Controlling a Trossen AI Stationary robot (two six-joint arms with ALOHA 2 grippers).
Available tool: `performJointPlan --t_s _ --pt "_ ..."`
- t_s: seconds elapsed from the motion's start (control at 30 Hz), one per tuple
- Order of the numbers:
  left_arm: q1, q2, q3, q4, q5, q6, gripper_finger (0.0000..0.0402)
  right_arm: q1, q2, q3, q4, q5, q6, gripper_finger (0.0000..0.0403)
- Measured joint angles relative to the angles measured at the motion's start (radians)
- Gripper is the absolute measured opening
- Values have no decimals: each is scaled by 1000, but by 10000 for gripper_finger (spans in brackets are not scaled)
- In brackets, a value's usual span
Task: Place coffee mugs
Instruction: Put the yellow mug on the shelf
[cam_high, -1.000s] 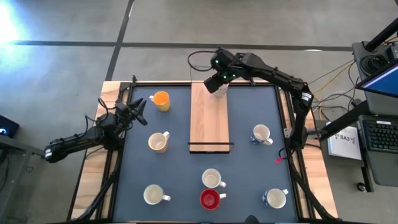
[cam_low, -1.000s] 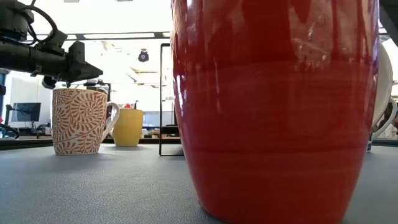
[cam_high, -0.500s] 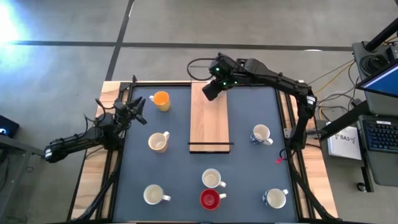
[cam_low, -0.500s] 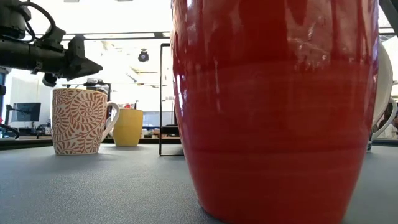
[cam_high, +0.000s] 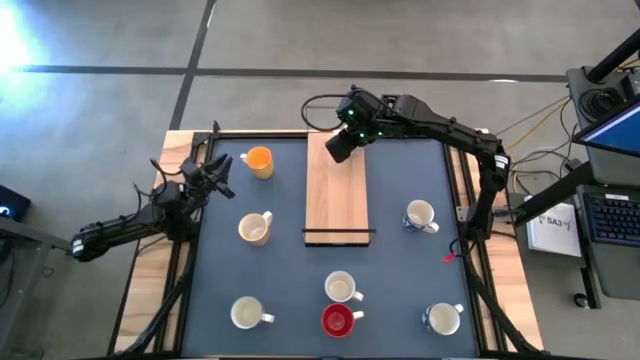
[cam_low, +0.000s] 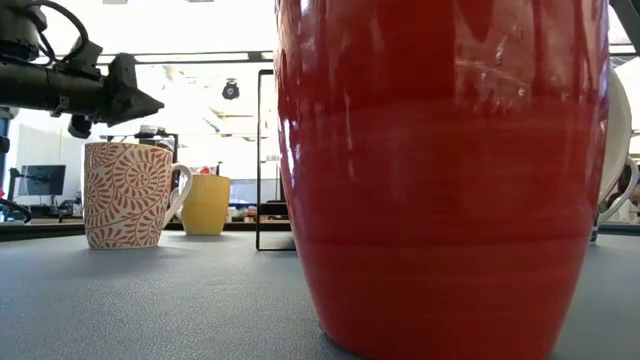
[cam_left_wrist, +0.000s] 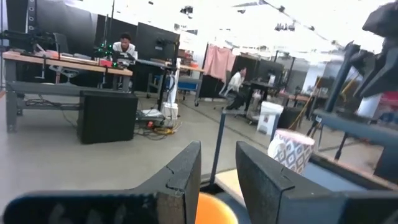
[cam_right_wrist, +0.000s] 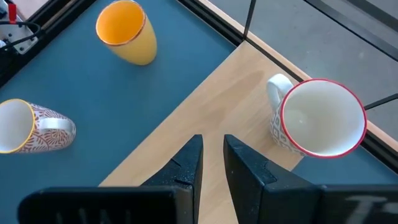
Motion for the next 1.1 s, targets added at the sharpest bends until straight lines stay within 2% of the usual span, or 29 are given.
performJointPlan --t_s 0.1,0.2,0.37,0.73,0.9,1.1 --pt "1 3 0 47 13 -5 84 0 0 0 -26 0 -7 54" --pt "1 21 31 12 121 -57 84 0 0 0 -55 0 -8 54" --pt "1 159 160 -263 160 -170 84 0 0 0 -95 0 -8 54" --pt "1 628 543 -764 195 -184 84 0 -1 0 -283 -1 -33 54" --pt "1 781 606 -795 271 -134 84 0 -7 0 -376 0 -81 58" --pt "10 908 686 -798 272 -28 84 0 -22 -1 -407 2 -147 70"
